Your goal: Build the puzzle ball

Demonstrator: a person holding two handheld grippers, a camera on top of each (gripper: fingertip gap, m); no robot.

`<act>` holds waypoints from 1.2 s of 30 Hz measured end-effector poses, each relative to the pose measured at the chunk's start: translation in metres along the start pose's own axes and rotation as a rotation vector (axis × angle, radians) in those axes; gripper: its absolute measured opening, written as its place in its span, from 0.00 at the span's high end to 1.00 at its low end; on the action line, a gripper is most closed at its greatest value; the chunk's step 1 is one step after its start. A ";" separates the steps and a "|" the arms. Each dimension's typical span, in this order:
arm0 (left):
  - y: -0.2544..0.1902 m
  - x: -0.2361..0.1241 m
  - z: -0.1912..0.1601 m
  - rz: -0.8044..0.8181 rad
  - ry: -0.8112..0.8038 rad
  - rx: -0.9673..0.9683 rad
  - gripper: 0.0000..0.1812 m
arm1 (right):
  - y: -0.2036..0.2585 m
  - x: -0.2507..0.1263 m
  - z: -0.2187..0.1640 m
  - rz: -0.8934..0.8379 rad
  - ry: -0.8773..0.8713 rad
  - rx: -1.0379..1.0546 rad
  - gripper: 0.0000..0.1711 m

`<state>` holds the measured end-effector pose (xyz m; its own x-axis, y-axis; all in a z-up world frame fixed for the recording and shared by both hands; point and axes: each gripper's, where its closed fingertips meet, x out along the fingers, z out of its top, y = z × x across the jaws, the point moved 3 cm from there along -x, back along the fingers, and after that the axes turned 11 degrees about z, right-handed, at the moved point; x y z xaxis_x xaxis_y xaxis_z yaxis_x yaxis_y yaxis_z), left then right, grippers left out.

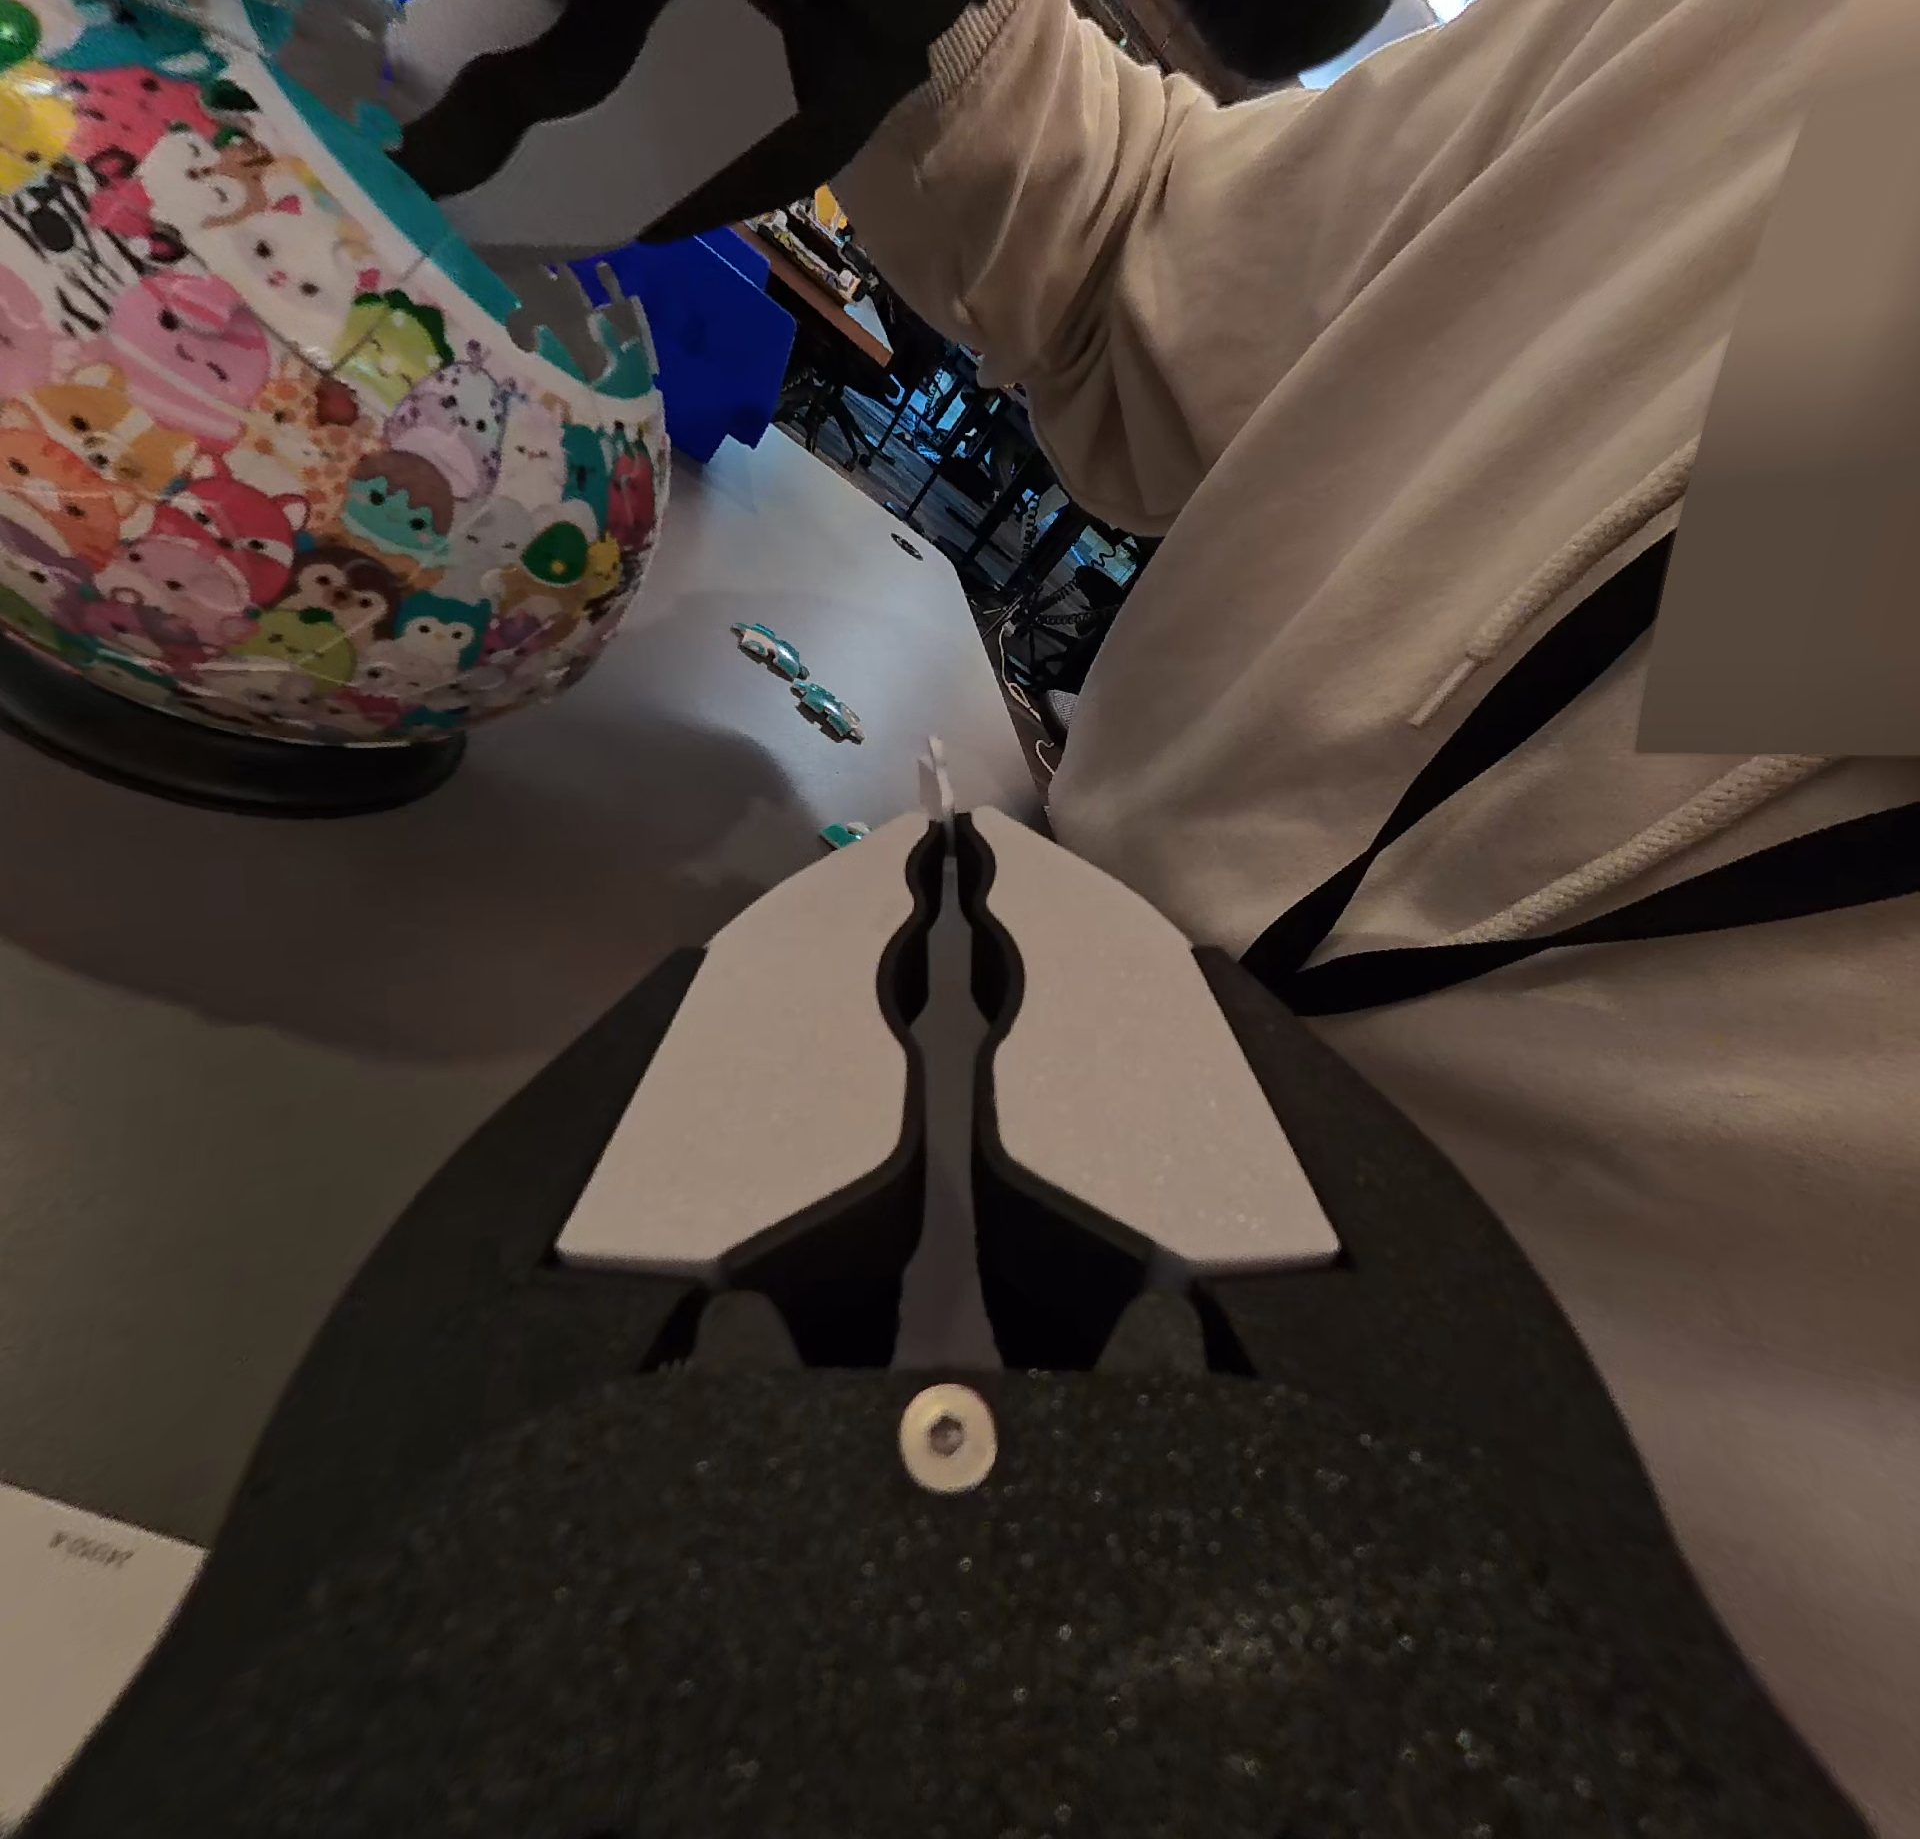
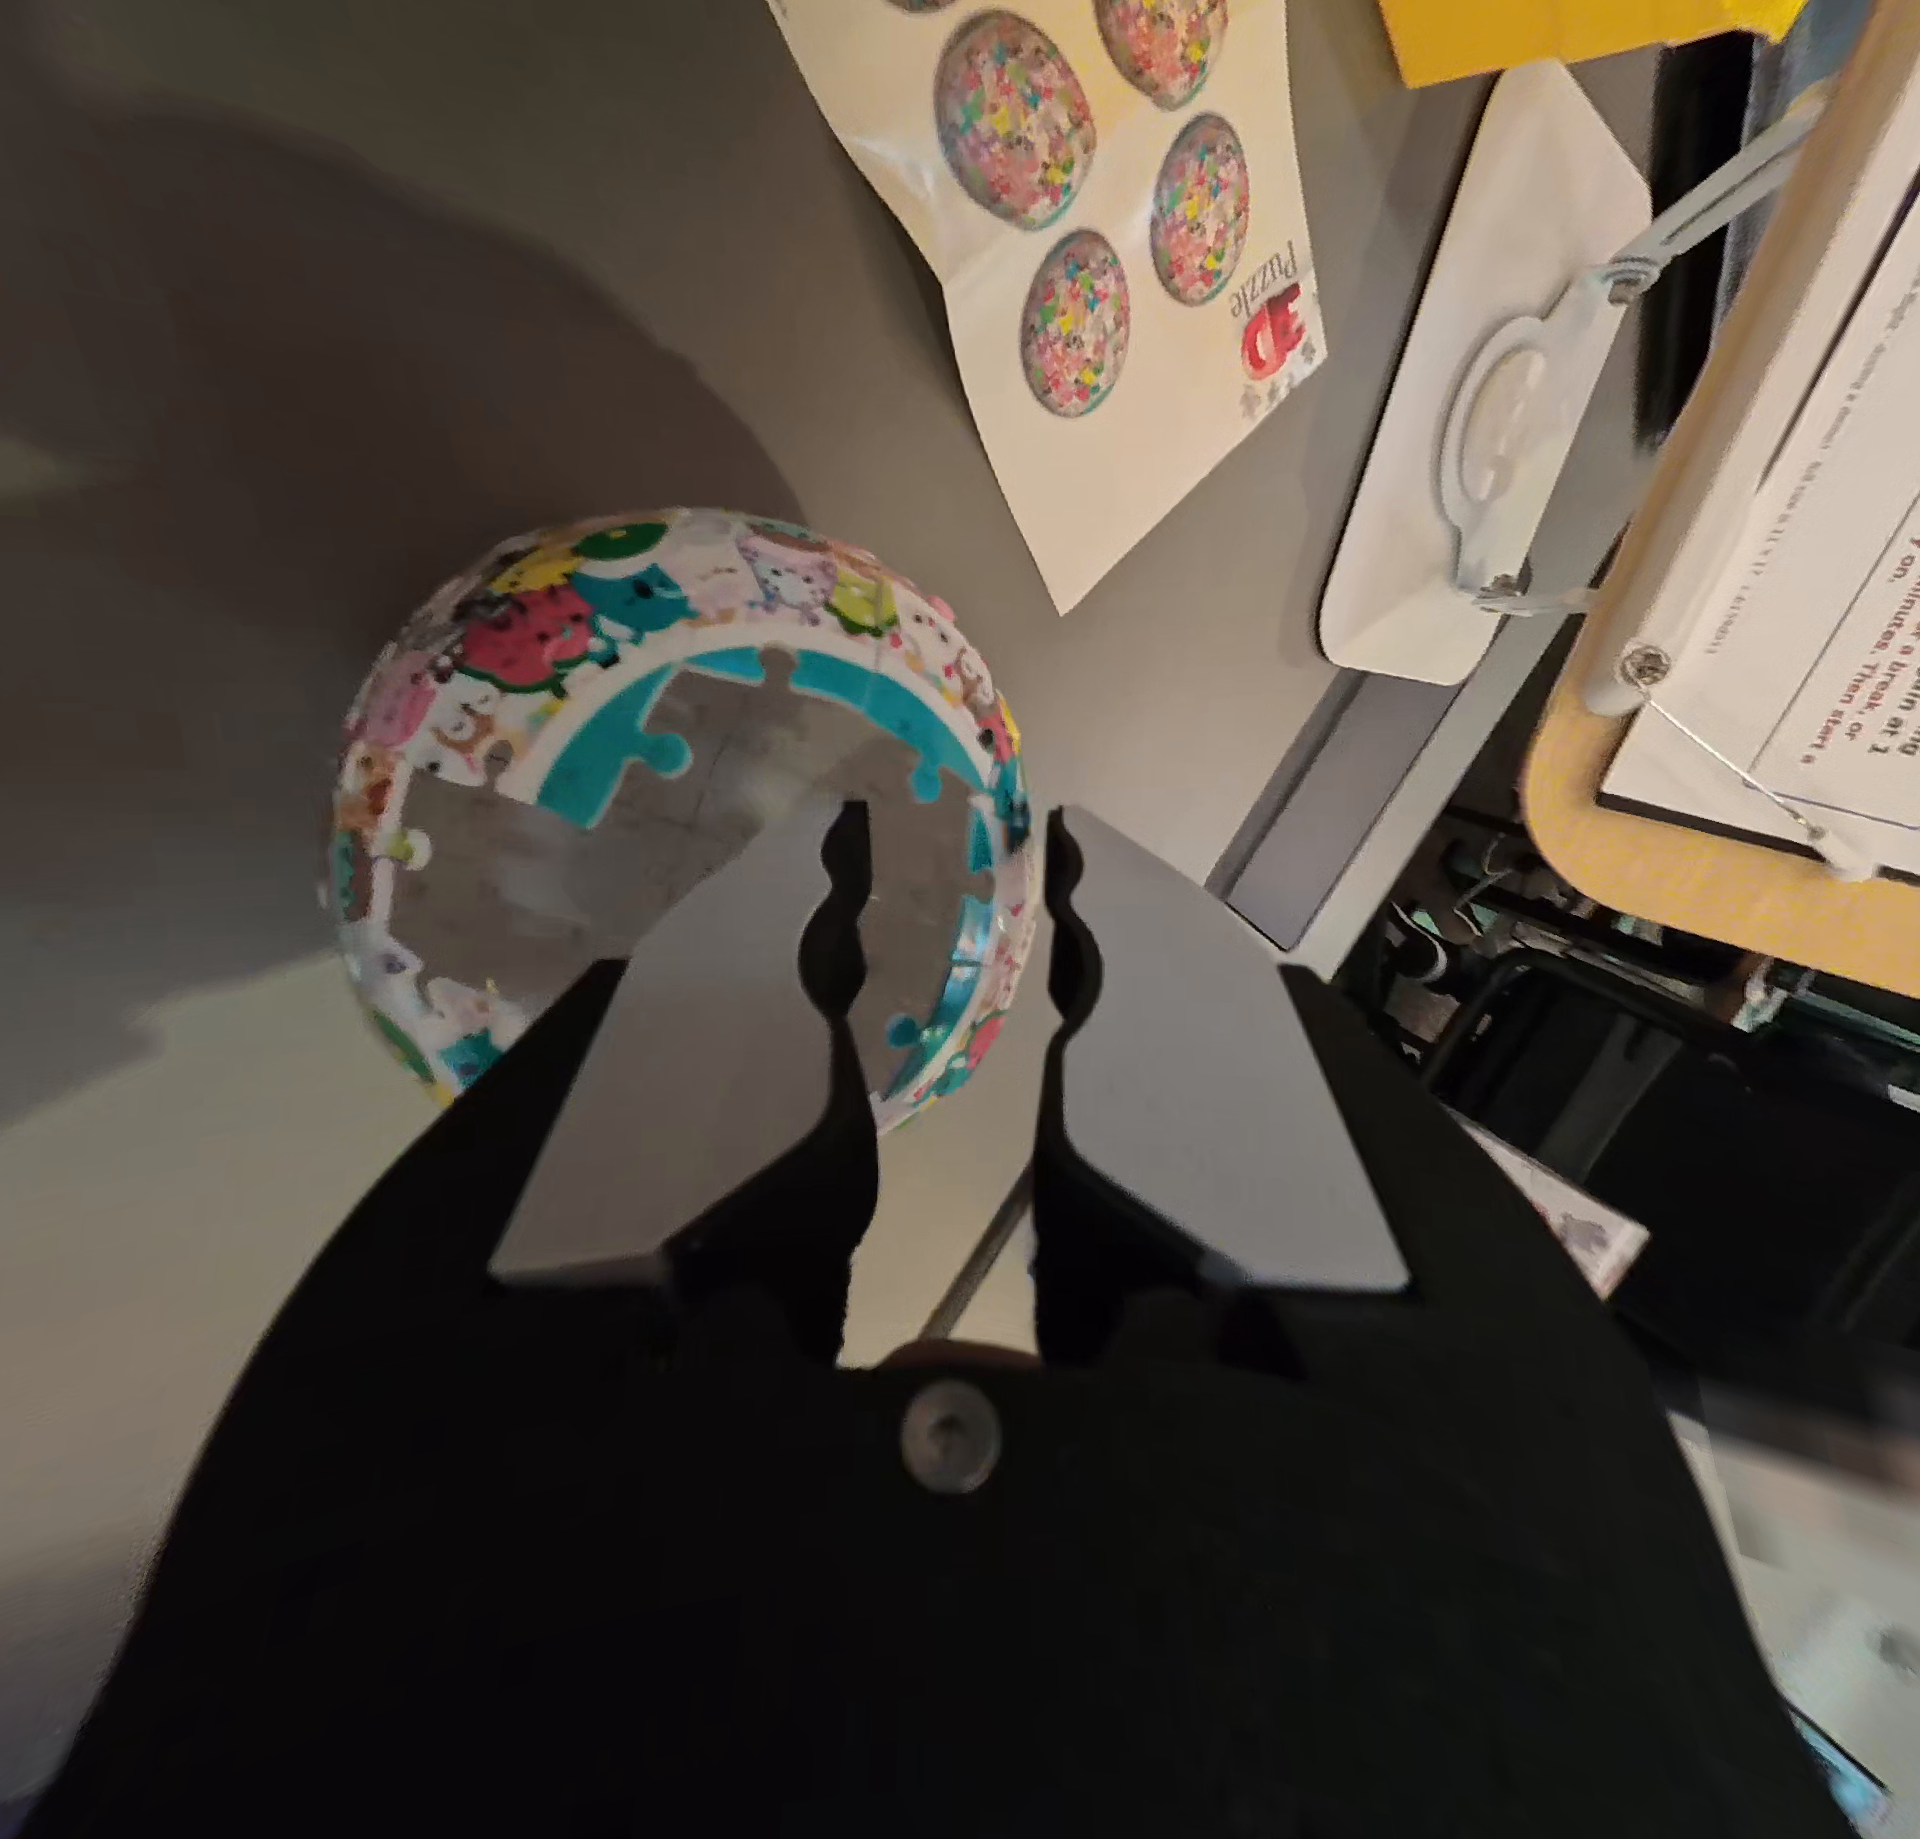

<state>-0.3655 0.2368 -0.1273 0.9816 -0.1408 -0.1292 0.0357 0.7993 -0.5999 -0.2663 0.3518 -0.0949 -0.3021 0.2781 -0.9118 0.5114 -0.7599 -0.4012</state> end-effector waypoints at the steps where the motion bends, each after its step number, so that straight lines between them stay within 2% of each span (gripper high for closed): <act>1: 0.000 0.000 0.000 0.000 0.000 0.000 0.99 | -0.001 0.001 -0.002 -0.012 0.019 -0.008 0.80; 6: 0.000 0.000 0.001 0.000 -0.004 -0.002 0.99 | 0.000 0.004 0.000 -0.074 0.045 -0.089 0.85; 13: 0.000 -0.001 0.001 0.000 -0.008 -0.002 0.99 | 0.004 -0.002 0.003 -0.074 0.108 -0.189 0.83; 17: -0.001 0.000 0.001 -0.001 -0.002 0.003 0.99 | 0.004 -0.001 0.007 -0.079 0.153 -0.280 0.77; 21: -0.002 0.000 0.000 -0.001 -0.001 0.005 0.99 | 0.007 0.004 0.009 -0.006 0.149 -0.247 0.72; 24: -0.002 -0.001 0.001 0.001 -0.006 0.007 0.99 | 0.005 0.005 0.006 0.014 0.161 -0.241 0.78; 26: -0.002 -0.002 0.002 0.002 -0.010 0.007 0.99 | -0.002 0.002 0.010 -0.038 0.131 -0.234 0.73; 29: -0.003 -0.003 0.003 -0.002 -0.014 0.005 0.99 | 0.002 0.003 0.008 -0.006 0.139 -0.218 0.76; 30: -0.003 -0.003 0.003 -0.003 -0.014 0.005 0.99 | 0.004 0.005 0.007 0.011 0.144 -0.226 0.80; 33: -0.003 -0.002 0.002 -0.004 -0.010 0.007 0.99 | 0.004 0.005 0.007 -0.006 0.140 -0.234 0.80; 34: -0.004 -0.002 0.002 -0.005 -0.009 0.006 0.99 | 0.002 0.005 0.008 -0.022 0.130 -0.227 0.76; 36: -0.003 -0.002 0.002 -0.004 -0.008 0.005 0.99 | 0.005 0.006 0.007 0.007 0.135 -0.224 0.81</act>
<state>-0.3670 0.2354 -0.1238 0.9830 -0.1393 -0.1200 0.0408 0.8017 -0.5963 -0.2713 0.3453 -0.1017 -0.1954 0.3608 -0.9119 0.6827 -0.6175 -0.3906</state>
